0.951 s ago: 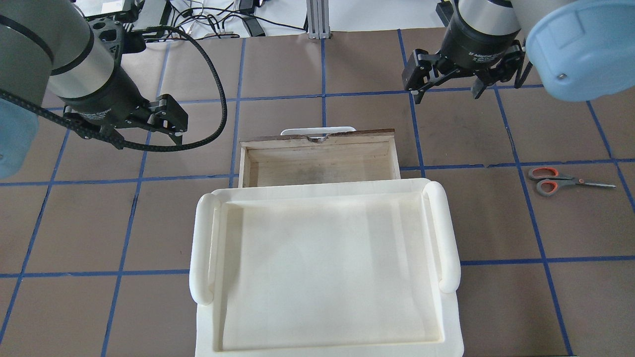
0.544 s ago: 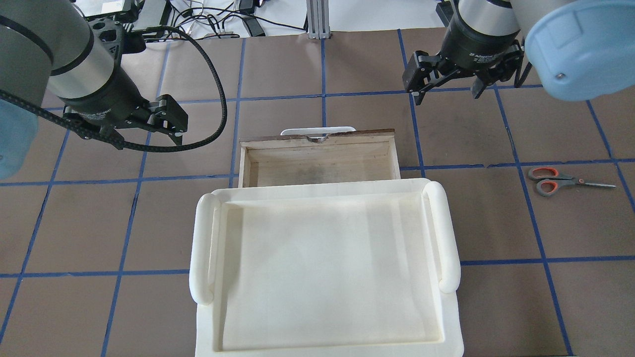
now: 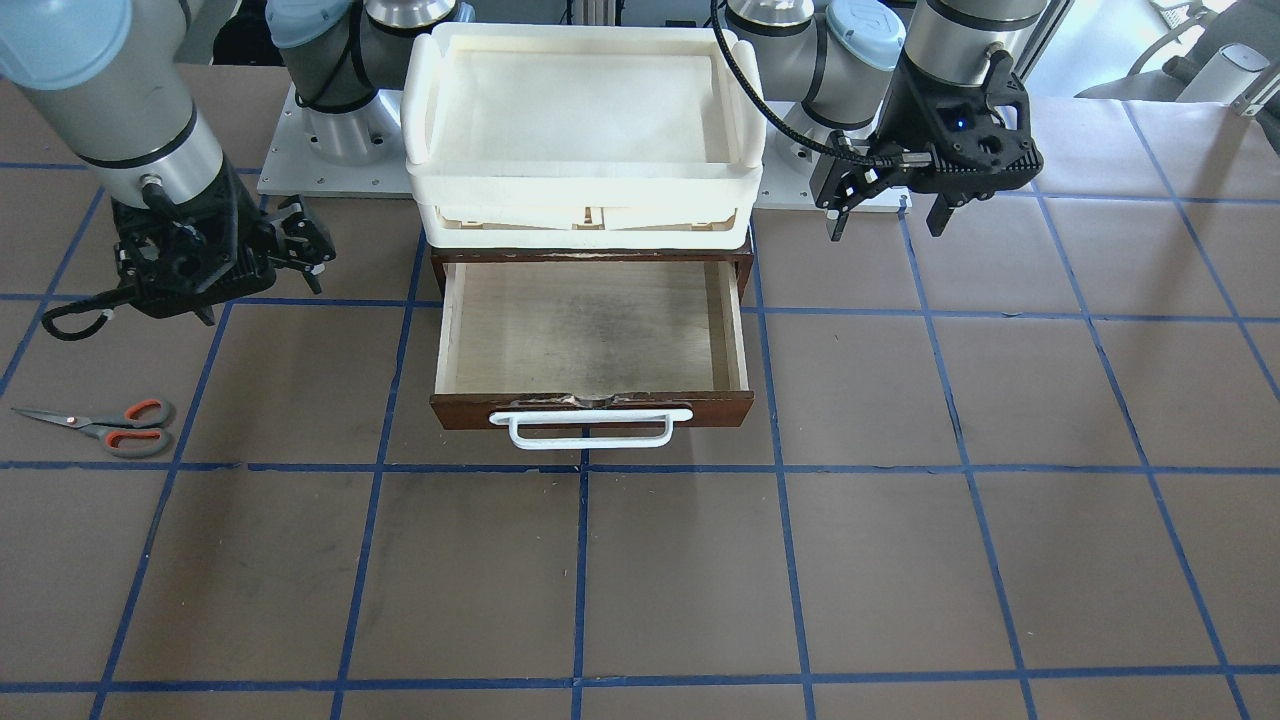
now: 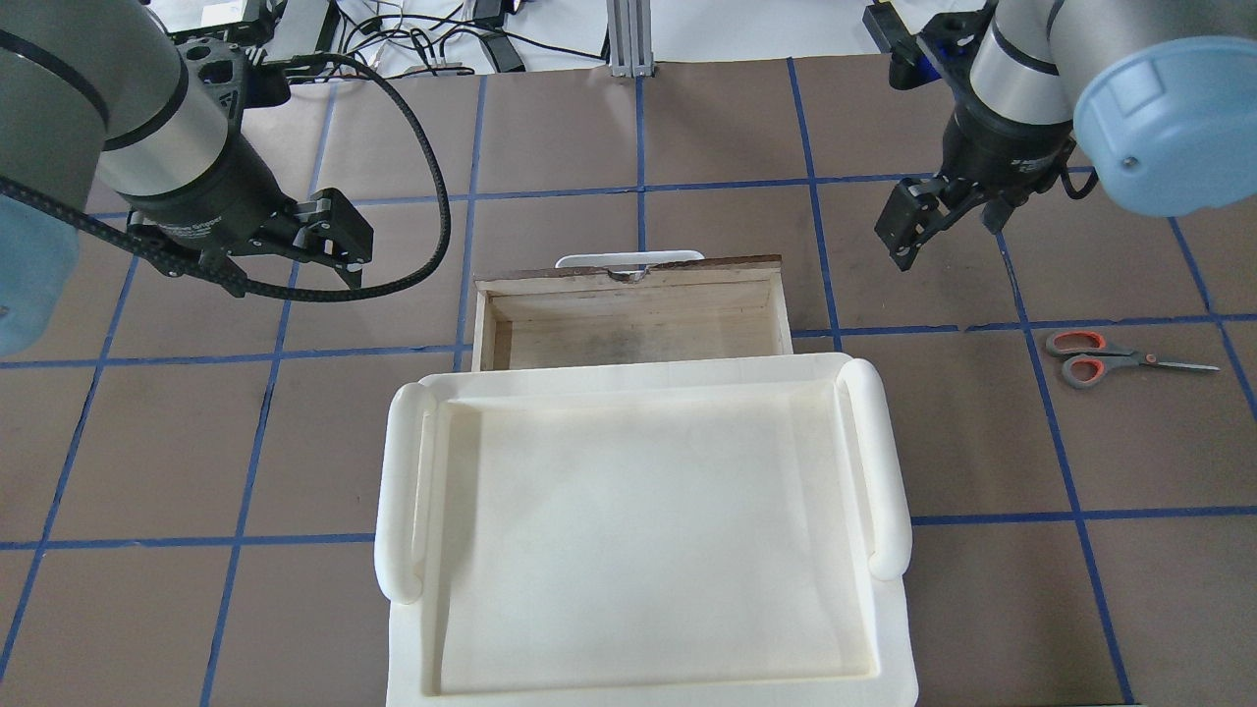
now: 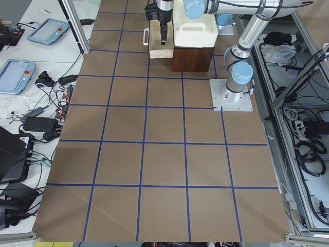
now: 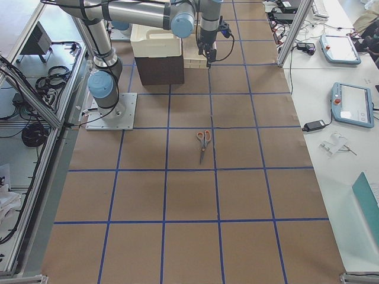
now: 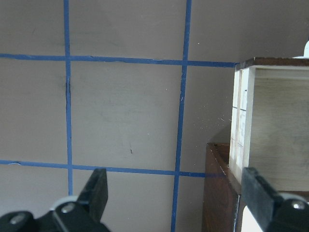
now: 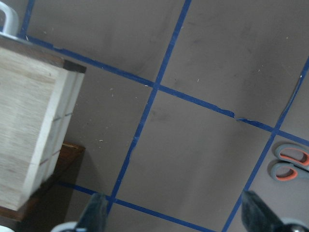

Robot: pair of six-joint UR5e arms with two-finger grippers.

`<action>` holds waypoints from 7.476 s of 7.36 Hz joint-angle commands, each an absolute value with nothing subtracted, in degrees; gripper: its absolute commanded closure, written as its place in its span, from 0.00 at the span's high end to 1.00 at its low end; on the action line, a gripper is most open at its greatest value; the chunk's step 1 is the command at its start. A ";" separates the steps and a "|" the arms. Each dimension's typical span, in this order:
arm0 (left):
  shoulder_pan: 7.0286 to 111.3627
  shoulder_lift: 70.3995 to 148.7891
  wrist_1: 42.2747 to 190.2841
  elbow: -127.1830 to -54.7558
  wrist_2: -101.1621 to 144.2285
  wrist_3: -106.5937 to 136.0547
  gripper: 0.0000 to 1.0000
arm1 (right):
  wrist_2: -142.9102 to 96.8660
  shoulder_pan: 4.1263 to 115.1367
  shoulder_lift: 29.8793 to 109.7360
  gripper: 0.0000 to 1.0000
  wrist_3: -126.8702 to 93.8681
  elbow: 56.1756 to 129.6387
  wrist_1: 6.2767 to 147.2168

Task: Put scissors in drawer and close it
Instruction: 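Move the right gripper down toward the orange-and-grey scissors, then close the right gripper on the scissors handles, then lift the scissors with the right gripper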

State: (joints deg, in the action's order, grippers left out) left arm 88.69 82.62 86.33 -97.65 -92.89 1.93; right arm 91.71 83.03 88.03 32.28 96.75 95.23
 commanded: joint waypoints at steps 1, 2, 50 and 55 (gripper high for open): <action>88.77 82.62 86.40 -97.65 -92.90 1.93 1.00 | 92.10 74.56 87.37 1.00 52.82 100.36 99.28; 88.68 82.62 86.40 -97.65 -92.90 1.93 1.00 | 92.98 72.10 86.49 0.99 60.48 102.72 103.84; 88.59 82.00 87.71 -97.73 -93.78 1.49 1.00 | 89.30 50.98 69.96 0.67 138.16 118.56 138.25; 88.51 82.00 87.80 -97.73 -93.78 1.49 1.00 | 90.09 50.98 70.14 0.00 138.34 118.56 138.34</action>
State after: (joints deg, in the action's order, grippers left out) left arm 88.51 82.00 87.77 -97.74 -93.78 1.49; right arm 89.78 50.98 70.03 138.39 118.57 138.38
